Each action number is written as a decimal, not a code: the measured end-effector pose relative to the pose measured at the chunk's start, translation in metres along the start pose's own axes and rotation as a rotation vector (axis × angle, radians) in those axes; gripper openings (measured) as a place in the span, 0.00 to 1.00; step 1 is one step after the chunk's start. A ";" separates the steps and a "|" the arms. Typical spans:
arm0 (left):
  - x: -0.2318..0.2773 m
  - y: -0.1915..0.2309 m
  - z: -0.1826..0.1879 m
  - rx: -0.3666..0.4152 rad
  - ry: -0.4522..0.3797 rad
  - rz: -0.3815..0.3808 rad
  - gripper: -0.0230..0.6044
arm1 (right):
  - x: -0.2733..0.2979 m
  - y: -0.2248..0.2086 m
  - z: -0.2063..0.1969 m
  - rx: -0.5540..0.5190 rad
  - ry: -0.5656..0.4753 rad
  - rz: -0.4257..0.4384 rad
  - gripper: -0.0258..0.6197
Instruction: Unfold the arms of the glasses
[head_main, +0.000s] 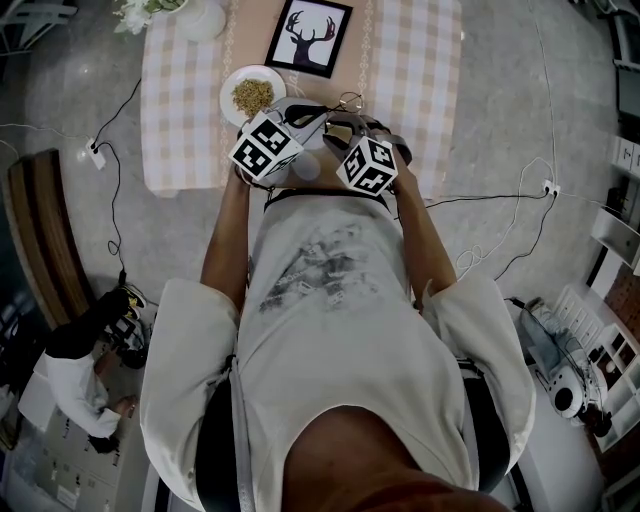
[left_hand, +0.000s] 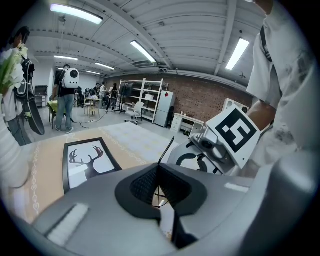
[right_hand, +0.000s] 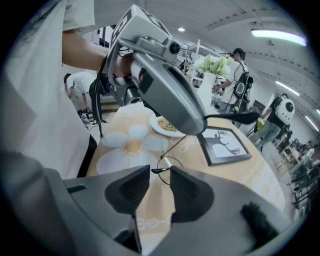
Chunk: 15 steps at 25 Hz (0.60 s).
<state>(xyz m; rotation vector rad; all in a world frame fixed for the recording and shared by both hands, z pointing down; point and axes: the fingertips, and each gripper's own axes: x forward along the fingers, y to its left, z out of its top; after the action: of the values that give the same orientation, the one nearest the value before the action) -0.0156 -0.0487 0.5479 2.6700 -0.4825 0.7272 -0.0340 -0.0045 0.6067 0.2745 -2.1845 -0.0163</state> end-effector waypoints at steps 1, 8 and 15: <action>0.000 -0.001 0.000 0.001 -0.001 0.000 0.05 | 0.001 0.000 0.000 -0.001 0.000 0.000 0.24; 0.001 -0.004 0.000 0.000 0.002 0.003 0.05 | 0.003 0.003 -0.003 -0.014 0.008 -0.001 0.21; 0.001 -0.005 -0.001 0.001 -0.001 0.003 0.05 | 0.002 0.004 -0.003 -0.016 0.009 -0.008 0.16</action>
<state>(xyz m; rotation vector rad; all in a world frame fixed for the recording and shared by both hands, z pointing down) -0.0132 -0.0438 0.5478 2.6712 -0.4869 0.7277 -0.0334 -0.0005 0.6102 0.2735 -2.1732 -0.0367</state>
